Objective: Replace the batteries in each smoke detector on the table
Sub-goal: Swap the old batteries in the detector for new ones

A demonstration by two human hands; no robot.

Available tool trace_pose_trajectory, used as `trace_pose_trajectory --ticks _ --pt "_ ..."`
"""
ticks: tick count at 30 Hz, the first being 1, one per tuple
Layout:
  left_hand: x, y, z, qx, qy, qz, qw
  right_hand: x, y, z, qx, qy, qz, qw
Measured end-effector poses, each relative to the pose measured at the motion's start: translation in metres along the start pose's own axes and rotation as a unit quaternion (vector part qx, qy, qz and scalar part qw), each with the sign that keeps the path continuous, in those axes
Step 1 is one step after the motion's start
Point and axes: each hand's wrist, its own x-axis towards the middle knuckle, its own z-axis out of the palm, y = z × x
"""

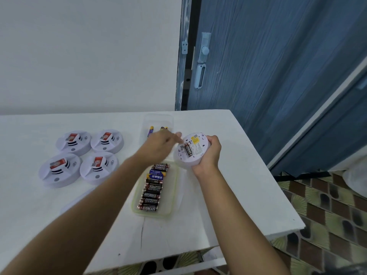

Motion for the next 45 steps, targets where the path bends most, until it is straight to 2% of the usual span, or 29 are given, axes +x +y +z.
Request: trace_pose_trajectory --ticks 2,4,6,10,15,19,25,28,32,41,45 --pt "0.016 -0.007 -0.014 0.038 0.026 -0.004 0.999 0.004 -0.003 -0.001 -0.012 0.005 -0.008 1.0" --pt "0.033 -0.014 -0.026 0.115 0.018 -0.001 0.993 0.007 -0.006 -0.002 -0.005 -0.002 -0.013 1.0" --pt "0.048 -0.023 -0.036 0.2 -0.042 -0.009 0.979 0.011 -0.006 -0.003 -0.003 -0.005 -0.011 1.0" --pt "0.069 -0.032 -0.039 0.301 -0.176 -0.044 0.936 0.016 -0.006 -0.005 -0.01 -0.011 -0.006 1.0" --pt "0.076 -0.037 -0.028 0.347 -0.2 -0.042 0.916 0.02 -0.004 -0.003 -0.019 -0.008 -0.005 1.0" --pt "0.08 -0.041 -0.025 0.329 -0.185 -0.037 0.925 0.026 -0.003 -0.003 -0.022 -0.01 -0.001 1.0" --pt "0.083 -0.041 -0.025 0.221 -0.083 -0.046 0.971 0.028 -0.002 -0.001 -0.023 -0.01 -0.001 1.0" --pt "0.083 -0.042 -0.026 0.226 -0.074 -0.042 0.97 0.028 -0.002 -0.001 -0.021 -0.01 0.0 1.0" --pt "0.081 -0.041 -0.023 0.226 -0.07 -0.081 0.968 0.028 0.001 -0.001 -0.027 -0.007 0.002 1.0" --pt "0.075 -0.031 -0.016 0.261 -0.103 -0.12 0.952 0.022 0.002 -0.001 -0.026 -0.006 0.009 1.0" --pt "0.069 -0.025 -0.011 0.233 -0.093 -0.133 0.959 0.019 0.0 -0.001 -0.023 -0.006 0.015 1.0"
